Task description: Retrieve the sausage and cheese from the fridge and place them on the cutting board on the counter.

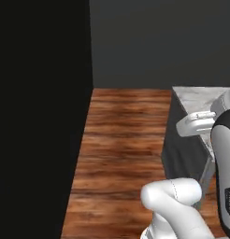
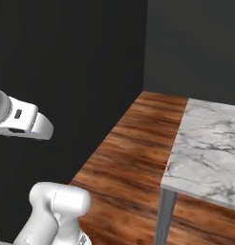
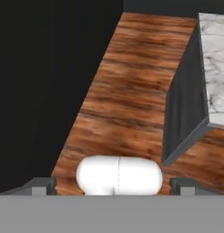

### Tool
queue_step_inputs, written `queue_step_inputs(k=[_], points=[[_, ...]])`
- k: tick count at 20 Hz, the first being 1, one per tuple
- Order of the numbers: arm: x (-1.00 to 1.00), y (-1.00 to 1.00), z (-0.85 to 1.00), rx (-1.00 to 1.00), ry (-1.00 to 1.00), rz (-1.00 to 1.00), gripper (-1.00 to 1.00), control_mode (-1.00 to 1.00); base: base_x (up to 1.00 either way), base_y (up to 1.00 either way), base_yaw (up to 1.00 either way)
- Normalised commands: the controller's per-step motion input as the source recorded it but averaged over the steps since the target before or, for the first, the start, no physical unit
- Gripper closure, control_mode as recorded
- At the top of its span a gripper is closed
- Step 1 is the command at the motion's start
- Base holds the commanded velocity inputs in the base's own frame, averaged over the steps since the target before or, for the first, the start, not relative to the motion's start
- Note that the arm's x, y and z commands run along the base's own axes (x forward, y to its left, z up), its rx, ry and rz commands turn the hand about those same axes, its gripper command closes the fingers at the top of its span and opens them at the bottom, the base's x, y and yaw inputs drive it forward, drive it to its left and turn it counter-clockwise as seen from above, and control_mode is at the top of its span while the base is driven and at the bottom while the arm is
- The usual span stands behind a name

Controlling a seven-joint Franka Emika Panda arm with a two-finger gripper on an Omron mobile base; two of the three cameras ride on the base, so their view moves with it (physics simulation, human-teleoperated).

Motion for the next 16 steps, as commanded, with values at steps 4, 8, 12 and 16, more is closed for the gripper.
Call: queue_step_inputs(k=[4, 8, 12, 16], points=[[0.0, 0.0, 0.0, 0.0, 0.0, 0.0, -1.0, 1.0, 1.0, 0.58, -0.19], [0.0, 0.0, 0.0, 0.0, 0.0, 0.0, -1.0, 1.0, 1.0, 0.38, -0.22], [0.0, 0.0, 0.0, 0.0, 0.0, 0.0, -1.0, 1.0, 1.0, 0.29, -0.23], [0.0, 0.0, 0.0, 0.0, 0.0, 0.0, -1.0, 1.0, 1.0, 0.05, -0.17]])
